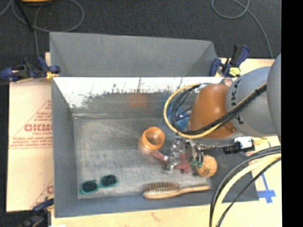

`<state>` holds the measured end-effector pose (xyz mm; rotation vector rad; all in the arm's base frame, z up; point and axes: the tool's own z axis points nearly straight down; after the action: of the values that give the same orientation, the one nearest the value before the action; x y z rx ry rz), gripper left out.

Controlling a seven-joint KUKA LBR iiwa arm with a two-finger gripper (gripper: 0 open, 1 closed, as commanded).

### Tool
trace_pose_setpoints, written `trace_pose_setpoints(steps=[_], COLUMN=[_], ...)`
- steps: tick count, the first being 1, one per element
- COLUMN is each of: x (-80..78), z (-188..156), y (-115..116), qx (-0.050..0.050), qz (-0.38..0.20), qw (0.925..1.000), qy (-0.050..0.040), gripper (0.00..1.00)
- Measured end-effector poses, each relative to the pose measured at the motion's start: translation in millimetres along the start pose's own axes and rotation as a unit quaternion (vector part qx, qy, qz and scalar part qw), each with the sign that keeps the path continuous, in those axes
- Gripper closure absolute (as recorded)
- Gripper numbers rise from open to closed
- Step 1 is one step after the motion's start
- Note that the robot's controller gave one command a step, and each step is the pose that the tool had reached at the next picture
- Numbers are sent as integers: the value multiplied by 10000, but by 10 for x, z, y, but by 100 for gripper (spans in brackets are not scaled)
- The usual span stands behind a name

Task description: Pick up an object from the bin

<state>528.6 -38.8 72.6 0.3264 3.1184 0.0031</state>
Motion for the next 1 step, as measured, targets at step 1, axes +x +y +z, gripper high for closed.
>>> trace_pose_setpoints(steps=[1], x=[2], z=[-484], y=[37], qx=[13], qz=[5], qw=[10000], qy=[49], gripper=[100])
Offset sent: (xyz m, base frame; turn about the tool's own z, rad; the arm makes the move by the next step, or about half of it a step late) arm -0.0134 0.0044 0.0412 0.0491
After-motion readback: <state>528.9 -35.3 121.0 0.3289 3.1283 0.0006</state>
